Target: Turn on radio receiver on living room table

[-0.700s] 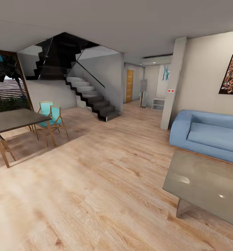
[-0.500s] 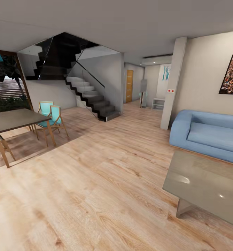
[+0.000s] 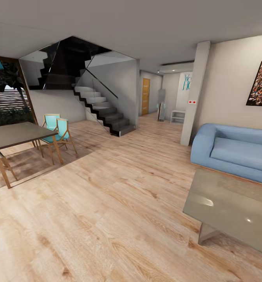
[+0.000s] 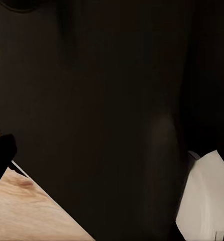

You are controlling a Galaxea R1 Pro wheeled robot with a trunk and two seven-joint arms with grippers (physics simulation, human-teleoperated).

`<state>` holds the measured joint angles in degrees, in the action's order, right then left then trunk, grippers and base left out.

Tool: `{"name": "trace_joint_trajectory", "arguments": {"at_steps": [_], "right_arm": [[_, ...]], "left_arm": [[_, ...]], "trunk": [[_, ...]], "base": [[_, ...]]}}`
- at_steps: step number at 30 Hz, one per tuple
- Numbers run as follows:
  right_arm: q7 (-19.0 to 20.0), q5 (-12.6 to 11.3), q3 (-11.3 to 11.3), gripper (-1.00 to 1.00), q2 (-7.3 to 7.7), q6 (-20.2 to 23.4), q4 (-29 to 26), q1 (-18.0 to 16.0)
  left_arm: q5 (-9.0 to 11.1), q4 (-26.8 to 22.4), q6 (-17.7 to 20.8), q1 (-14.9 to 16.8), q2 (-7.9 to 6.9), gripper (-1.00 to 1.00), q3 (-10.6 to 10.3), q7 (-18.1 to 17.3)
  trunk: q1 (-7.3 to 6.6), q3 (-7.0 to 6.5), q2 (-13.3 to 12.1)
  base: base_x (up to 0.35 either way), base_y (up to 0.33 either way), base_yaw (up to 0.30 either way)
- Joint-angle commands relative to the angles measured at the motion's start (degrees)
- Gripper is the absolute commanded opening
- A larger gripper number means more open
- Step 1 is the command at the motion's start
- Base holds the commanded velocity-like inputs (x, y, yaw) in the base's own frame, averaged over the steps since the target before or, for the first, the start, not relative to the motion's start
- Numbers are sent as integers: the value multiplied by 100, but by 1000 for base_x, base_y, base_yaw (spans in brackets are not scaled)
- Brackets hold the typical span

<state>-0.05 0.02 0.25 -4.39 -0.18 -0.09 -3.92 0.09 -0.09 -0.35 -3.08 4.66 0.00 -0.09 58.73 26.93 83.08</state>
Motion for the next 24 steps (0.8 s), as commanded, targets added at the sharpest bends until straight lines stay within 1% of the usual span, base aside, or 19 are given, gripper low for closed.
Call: {"name": "trace_joint_trajectory", "arguments": {"at_steps": [1,8,10,13,14,15,16,19,20,21,24], "right_arm": [[-1,1,2,100,0,0,0,-1],[-3,-14,-7,100,4,-14,25,-3],[-4,3,9,100,20,-64,1,-3],[-4,14,21,100,117,-160,-96,-3],[-4,13,24,100,215,-363,-453,-3],[-4,22,25,100,329,-415,-570,-3],[-4,26,26,100,402,-436,-615,-3],[-4,31,22,100,534,-464,-707,-8],[-4,29,15,100,593,-473,-935,-17],[-4,27,12,100,608,-475,-987,-18],[-4,25,-10,100,737,-475,-1201,-20]], "left_arm": [[0,0,0,0,0,100,0,0],[3,0,0,0,6,100,8,-2],[11,0,-5,0,59,100,12,-6],[10,-8,-16,0,139,100,-1,-8],[10,-18,-49,0,149,100,-4,-8],[9,-52,-176,0,155,100,-6,-9],[9,-86,-304,0,154,100,-7,-4],[9,-227,-585,0,134,100,-8,20],[4,-573,-687,0,107,100,-7,35],[3,-666,-694,0,100,100,-6,37],[-20,-1246,-703,0,62,100,-1,48]], "trunk": [[0,0,0],[0,0,0],[0,0,0],[0,0,0],[0,0,0],[0,0,0],[0,0,0],[0,0,0],[0,0,0],[0,0,0],[0,0,0]], "base": [[0,0,0],[0,0,0],[0,0,0],[0,0,0],[0,0,0],[0,0,0],[0,0,0],[0,0,0],[0,0,0],[0,0,0],[0,0,0]]}}
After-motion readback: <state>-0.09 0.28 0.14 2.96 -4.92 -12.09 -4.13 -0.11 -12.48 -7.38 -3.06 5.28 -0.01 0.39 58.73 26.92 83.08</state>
